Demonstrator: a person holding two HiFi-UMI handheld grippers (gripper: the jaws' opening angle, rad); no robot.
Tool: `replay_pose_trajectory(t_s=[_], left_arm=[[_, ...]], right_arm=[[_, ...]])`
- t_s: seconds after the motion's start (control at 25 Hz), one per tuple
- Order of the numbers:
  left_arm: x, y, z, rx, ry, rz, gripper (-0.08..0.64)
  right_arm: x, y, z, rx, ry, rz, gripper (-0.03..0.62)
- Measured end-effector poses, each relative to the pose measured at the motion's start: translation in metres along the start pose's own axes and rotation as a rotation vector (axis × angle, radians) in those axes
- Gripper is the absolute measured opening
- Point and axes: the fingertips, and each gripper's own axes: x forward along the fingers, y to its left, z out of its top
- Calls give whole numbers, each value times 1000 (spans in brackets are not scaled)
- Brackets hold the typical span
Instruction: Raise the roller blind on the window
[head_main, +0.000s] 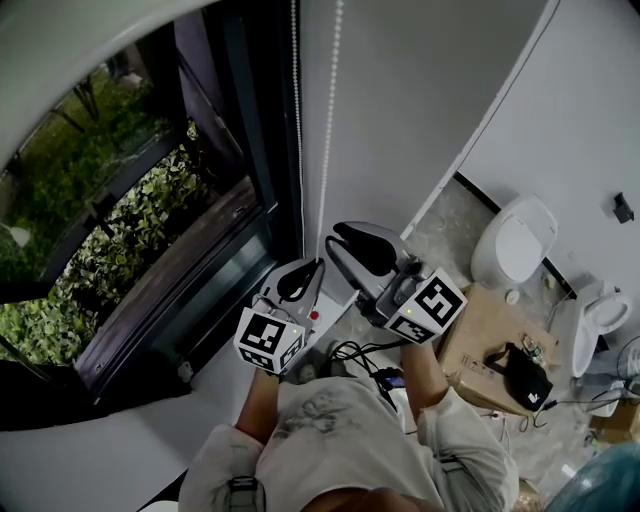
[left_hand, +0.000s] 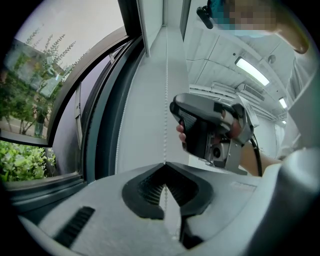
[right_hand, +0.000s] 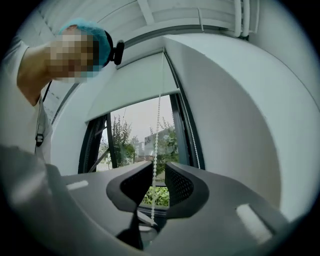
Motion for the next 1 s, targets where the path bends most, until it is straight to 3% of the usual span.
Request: replay_pose_trajectory(t_s=[0.4, 0.6, 1.0], left_arm=[[2, 0, 1, -5, -4, -2, 11], [4, 1, 1, -9, -4, -6, 11], [0, 0, -19, -24, 33, -3, 11]], right_arm=[[31, 0, 37, 5, -47, 41, 89], [36, -3, 29, 20, 5, 43, 18], [29, -2, 9, 24, 50, 26, 11]])
